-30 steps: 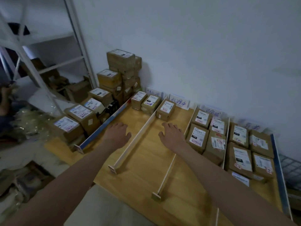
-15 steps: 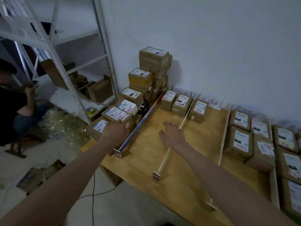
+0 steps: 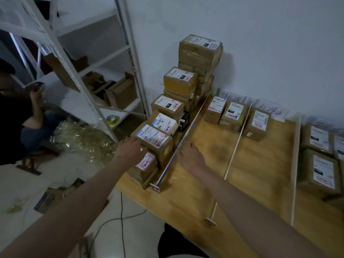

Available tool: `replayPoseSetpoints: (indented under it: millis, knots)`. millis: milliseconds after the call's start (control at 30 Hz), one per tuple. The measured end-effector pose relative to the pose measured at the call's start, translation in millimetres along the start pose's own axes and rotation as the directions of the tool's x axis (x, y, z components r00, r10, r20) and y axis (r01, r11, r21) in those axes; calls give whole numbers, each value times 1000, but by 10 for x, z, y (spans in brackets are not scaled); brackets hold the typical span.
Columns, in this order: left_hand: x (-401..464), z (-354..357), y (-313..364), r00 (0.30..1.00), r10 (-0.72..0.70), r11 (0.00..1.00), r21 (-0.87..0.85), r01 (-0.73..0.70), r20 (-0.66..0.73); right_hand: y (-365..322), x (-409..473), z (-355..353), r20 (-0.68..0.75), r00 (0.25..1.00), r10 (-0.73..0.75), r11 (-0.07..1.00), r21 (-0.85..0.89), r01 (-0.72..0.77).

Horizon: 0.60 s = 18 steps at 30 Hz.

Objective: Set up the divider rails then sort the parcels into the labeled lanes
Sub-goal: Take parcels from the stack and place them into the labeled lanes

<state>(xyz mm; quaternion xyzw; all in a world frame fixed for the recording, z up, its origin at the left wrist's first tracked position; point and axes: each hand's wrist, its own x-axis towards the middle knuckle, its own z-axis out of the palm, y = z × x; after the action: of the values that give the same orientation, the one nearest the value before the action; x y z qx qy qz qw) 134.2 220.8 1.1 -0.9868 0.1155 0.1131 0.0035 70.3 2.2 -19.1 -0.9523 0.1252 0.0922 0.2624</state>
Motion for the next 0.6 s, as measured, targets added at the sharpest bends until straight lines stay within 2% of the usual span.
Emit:
replayPoseSetpoints:
  millis: [300,467,600]
  knots:
    - [857,-97,-300,997,-32,998,-59,36,64,-335,676,289,97,988,117,980,147,-131]
    - [1116,-67,-410,990,-15,998,-52,23,137,-448,817,421,139,967,212,919,308,-246]
    - [1305,37,-531,975,-6,988,-149,40,221,-502,843,487,141,950,280,833,457,-313]
